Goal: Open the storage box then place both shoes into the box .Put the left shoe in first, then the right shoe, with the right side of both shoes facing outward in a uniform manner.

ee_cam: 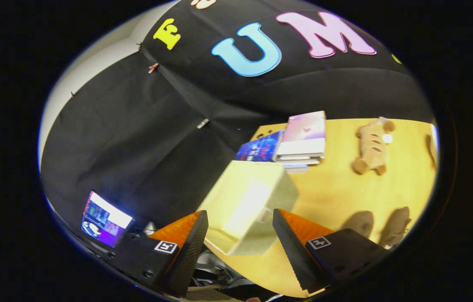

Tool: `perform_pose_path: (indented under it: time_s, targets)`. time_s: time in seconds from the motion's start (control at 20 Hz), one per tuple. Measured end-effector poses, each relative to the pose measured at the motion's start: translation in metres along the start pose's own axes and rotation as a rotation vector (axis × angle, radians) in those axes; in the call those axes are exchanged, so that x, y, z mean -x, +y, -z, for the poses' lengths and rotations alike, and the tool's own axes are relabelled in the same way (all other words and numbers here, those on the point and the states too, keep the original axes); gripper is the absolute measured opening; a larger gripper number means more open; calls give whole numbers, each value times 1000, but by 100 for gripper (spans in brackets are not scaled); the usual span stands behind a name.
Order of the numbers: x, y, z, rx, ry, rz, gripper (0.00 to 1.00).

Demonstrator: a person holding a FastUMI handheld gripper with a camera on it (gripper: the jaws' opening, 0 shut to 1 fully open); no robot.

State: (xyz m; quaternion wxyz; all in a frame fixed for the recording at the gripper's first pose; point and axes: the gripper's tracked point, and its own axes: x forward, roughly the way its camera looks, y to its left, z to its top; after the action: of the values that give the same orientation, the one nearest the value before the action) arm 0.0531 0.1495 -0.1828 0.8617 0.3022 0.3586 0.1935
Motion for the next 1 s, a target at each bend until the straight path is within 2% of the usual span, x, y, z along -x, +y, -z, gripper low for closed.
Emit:
perform_pose_path:
  time_s: [0.4,0.55,0.85,1.0]
  targets:
    - [43,-97,75,36,130,317,97]
    - [56,-144,99,100,173,446,97]
    - [38,-201,137,89,208,589,95]
    - [19,-227,142,68,163,645,85]
